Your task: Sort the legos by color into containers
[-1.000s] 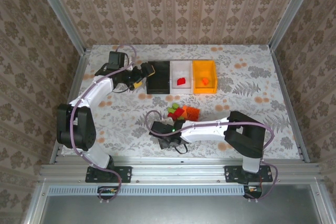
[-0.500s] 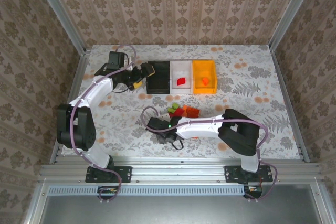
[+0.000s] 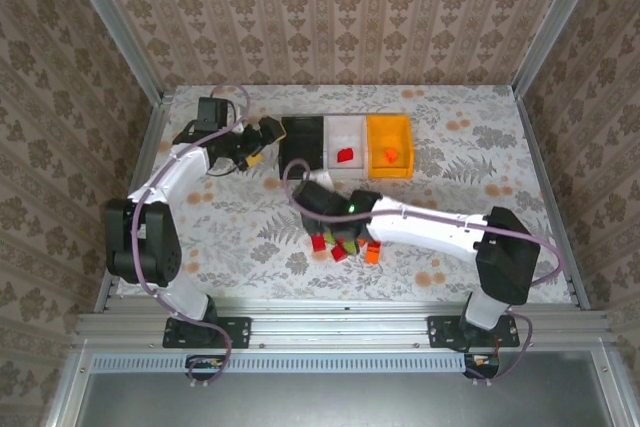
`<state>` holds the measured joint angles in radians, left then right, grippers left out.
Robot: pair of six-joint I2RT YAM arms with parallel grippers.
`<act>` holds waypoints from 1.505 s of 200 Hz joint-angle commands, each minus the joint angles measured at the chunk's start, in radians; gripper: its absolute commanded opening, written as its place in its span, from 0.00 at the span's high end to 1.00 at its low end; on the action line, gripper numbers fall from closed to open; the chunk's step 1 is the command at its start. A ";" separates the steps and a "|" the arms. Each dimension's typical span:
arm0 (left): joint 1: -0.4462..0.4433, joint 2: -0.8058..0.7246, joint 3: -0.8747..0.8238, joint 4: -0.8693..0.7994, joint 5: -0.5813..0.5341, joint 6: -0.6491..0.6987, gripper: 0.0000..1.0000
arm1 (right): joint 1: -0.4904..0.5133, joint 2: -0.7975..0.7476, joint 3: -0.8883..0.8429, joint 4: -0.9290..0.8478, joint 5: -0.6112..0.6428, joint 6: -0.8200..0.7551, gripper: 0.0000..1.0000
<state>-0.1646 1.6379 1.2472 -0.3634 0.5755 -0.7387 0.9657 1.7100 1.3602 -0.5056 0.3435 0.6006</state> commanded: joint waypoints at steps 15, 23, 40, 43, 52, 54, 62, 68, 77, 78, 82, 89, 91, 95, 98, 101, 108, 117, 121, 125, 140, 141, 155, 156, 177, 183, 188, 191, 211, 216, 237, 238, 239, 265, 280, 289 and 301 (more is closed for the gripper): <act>0.105 -0.005 -0.006 0.039 0.012 -0.048 0.00 | -0.139 0.240 0.229 0.096 0.053 -0.223 0.67; 0.115 -0.003 -0.015 0.046 0.007 -0.051 0.00 | -0.162 0.287 0.266 0.113 0.057 -0.232 0.67; 0.118 0.007 -0.017 0.037 -0.005 -0.044 0.00 | -0.207 0.420 0.414 0.085 0.016 -0.256 0.66; 0.118 0.010 -0.015 0.037 -0.003 -0.042 0.00 | -0.211 0.443 0.444 0.072 0.014 -0.264 0.66; 0.114 0.016 -0.013 0.038 0.007 -0.047 0.01 | -0.216 0.504 0.529 0.037 0.019 -0.290 0.66; 0.112 0.017 -0.014 0.040 0.009 -0.049 0.00 | -0.216 0.516 0.545 0.032 0.017 -0.298 0.66; 0.107 0.017 -0.013 0.044 0.016 -0.051 0.01 | -0.219 0.554 0.599 0.022 0.014 -0.326 0.66; 0.100 0.015 -0.012 0.044 0.017 -0.051 0.01 | -0.221 0.579 0.635 0.010 0.018 -0.341 0.66; 0.092 0.010 -0.010 0.042 0.017 -0.047 0.01 | -0.221 0.614 0.692 -0.020 0.025 -0.360 0.66; 0.091 0.009 -0.010 0.042 0.017 -0.047 0.01 | -0.221 0.617 0.698 -0.022 0.025 -0.362 0.65; 0.087 0.007 -0.010 0.042 0.016 -0.045 0.01 | -0.221 0.631 0.720 -0.025 0.029 -0.371 0.65; 0.081 0.003 -0.008 0.039 0.014 -0.041 0.01 | -0.223 0.654 0.755 -0.061 0.035 -0.375 0.64; 0.080 0.001 -0.007 0.037 0.013 -0.039 0.01 | -0.224 0.662 0.766 -0.071 0.035 -0.375 0.64; 0.077 0.000 -0.005 0.035 0.013 -0.037 0.01 | -0.225 0.678 0.790 -0.092 0.029 -0.372 0.64; 0.076 -0.001 -0.005 0.034 0.012 -0.035 0.01 | -0.227 0.688 0.809 -0.107 0.023 -0.370 0.63; 0.075 -0.002 -0.003 0.032 0.012 -0.034 0.01 | -0.228 0.697 0.825 -0.118 0.016 -0.369 0.63; 0.073 -0.004 -0.002 0.028 0.010 -0.031 0.01 | -0.228 0.710 0.847 -0.134 0.013 -0.372 0.61; 0.072 -0.006 0.000 0.028 0.010 -0.031 0.01 | -0.226 0.711 0.849 -0.132 0.013 -0.374 0.58; 0.071 -0.006 0.000 0.028 0.010 -0.031 0.01 | -0.227 0.709 0.848 -0.131 0.014 -0.374 0.55; 0.071 -0.006 0.000 0.028 0.010 -0.030 0.01 | -0.227 0.706 0.849 -0.130 0.014 -0.373 0.54; 0.071 -0.004 0.000 0.029 0.010 -0.033 0.01 | -0.226 0.687 0.847 -0.126 0.014 -0.371 0.51; 0.071 -0.004 0.000 0.028 0.010 -0.032 0.00 | -0.226 0.684 0.846 -0.125 0.014 -0.371 0.50; 0.071 -0.003 0.000 0.028 0.012 -0.034 0.00 | -0.221 0.650 0.834 -0.116 0.005 -0.371 0.48; 0.070 -0.003 0.000 0.029 0.013 -0.034 0.00 | -0.222 0.648 0.832 -0.115 0.005 -0.371 0.48; 0.065 -0.006 -0.001 0.029 0.014 -0.036 0.00 | -0.207 0.583 0.800 -0.109 0.032 -0.382 0.47; 0.062 -0.007 -0.002 0.030 0.016 -0.037 0.00 | -0.201 0.551 0.771 -0.100 0.044 -0.383 0.47; 0.059 -0.008 -0.002 0.031 0.015 -0.037 0.00 | -0.197 0.515 0.731 -0.085 0.048 -0.381 0.47; 0.056 -0.008 -0.002 0.032 0.015 -0.037 0.00 | -0.195 0.491 0.702 -0.074 0.048 -0.377 0.47; 0.018 -0.013 -0.010 0.040 0.016 -0.043 0.00 | -0.194 0.290 0.423 0.049 0.044 -0.331 0.47; 0.000 -0.013 -0.014 0.043 0.014 -0.045 0.00 | -0.196 0.240 0.351 0.074 0.042 -0.316 0.47; -0.100 0.009 -0.022 0.051 0.018 -0.058 0.00 | -0.208 0.063 0.069 0.131 0.010 -0.228 0.48; -0.106 0.010 -0.023 0.051 0.018 -0.060 0.00 | -0.209 0.056 0.056 0.133 0.006 -0.224 0.48; -0.113 0.011 -0.025 0.053 0.020 -0.062 0.01 | -0.209 0.050 0.045 0.135 0.003 -0.220 0.48; -0.270 0.016 -0.102 0.132 -0.014 -0.121 0.06 | -0.214 -0.088 -0.211 0.148 -0.069 -0.147 0.49; -0.327 0.028 -0.098 0.127 -0.007 -0.126 0.06 | -0.213 -0.144 -0.291 0.132 -0.103 -0.136 0.48; -0.338 0.031 -0.091 0.118 -0.016 -0.118 0.06 | -0.213 -0.167 -0.323 0.131 -0.139 -0.138 0.45; -0.333 0.034 -0.088 0.103 -0.032 -0.109 0.05 | -0.213 -0.184 -0.345 0.125 -0.170 -0.133 0.41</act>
<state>-0.5095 1.6608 1.1542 -0.2615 0.5716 -0.8349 0.7498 1.5745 1.0653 -0.3767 0.2726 0.4225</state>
